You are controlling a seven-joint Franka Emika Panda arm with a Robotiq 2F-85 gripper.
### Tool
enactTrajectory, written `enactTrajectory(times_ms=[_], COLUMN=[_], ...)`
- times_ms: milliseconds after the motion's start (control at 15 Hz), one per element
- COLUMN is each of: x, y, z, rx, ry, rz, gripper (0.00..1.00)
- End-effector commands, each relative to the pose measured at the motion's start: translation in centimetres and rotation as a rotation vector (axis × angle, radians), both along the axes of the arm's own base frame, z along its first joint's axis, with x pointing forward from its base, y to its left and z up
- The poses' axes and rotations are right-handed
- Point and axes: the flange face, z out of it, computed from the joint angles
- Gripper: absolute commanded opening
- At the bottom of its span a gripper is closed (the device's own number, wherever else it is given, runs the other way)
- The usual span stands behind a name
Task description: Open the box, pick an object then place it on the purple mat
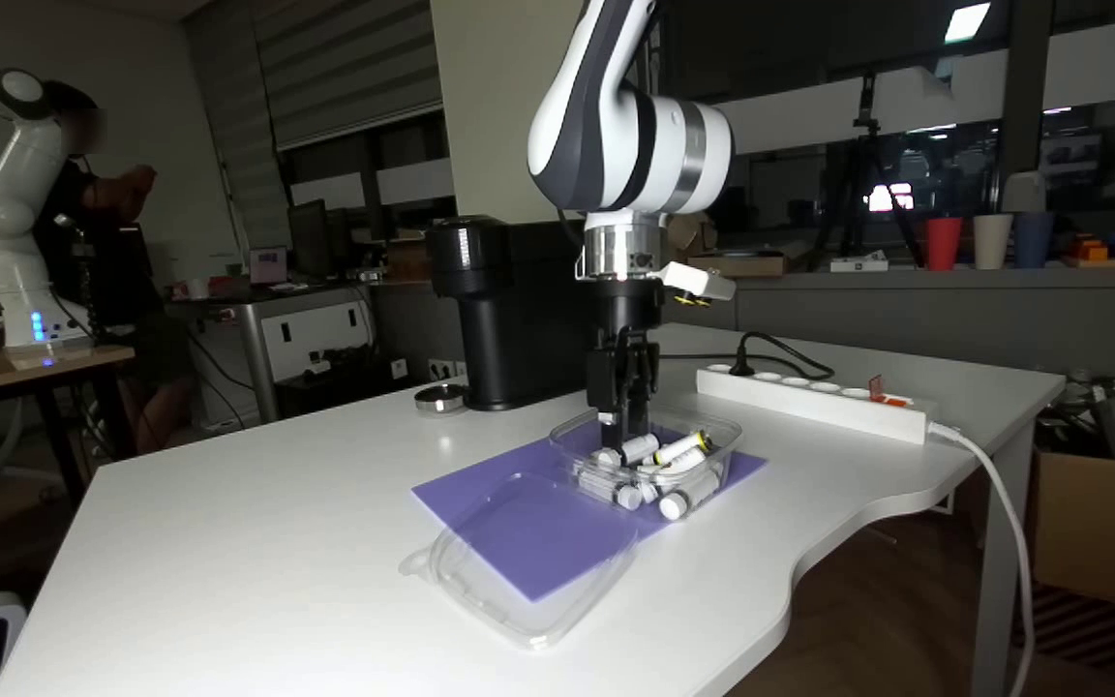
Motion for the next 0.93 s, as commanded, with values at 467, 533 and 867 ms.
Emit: enactTrajectory(times_ms=[467, 533, 867], x=[-1.1, -1.1, -1.1], y=[0.2, 0.2, 0.3], z=[-0.6, -0.6, -0.5], rx=[-0.016, -0.018, -0.025], ry=[0.090, 0.098, 0.104], rz=[0.155, 0.159, 0.169], gripper=[1.00, 1.00, 1.00])
